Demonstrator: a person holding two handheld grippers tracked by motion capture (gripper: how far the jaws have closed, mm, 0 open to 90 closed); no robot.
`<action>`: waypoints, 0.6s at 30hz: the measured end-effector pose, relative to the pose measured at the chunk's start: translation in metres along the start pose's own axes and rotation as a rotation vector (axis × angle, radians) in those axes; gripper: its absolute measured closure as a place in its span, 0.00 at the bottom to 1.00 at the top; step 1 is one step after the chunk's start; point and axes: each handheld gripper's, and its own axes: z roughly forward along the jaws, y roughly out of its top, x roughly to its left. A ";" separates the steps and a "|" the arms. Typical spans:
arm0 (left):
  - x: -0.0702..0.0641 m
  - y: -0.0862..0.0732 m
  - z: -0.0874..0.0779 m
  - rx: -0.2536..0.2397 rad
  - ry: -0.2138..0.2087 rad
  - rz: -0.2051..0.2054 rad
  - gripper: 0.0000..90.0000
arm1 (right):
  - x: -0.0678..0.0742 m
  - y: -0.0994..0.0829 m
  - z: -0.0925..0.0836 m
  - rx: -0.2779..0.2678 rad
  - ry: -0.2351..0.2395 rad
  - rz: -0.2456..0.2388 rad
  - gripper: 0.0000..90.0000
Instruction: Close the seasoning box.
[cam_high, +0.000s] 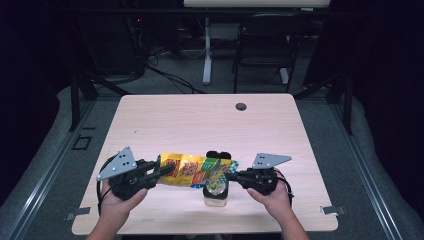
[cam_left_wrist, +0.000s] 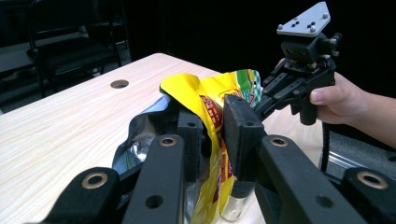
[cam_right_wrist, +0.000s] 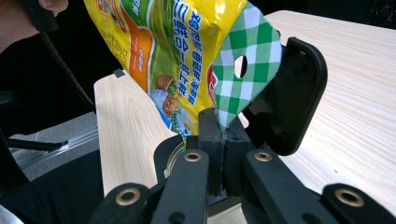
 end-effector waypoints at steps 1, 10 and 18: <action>0.001 0.000 0.000 -0.001 -0.010 0.000 0.86 | 0.000 0.000 0.000 0.000 0.000 -0.001 1.00; 0.000 0.001 0.000 0.006 -0.010 0.003 0.86 | 0.000 -0.001 0.000 -0.003 0.001 0.000 1.00; 0.000 0.001 0.001 0.002 -0.009 0.000 0.86 | 0.000 -0.001 0.000 0.001 -0.001 -0.001 1.00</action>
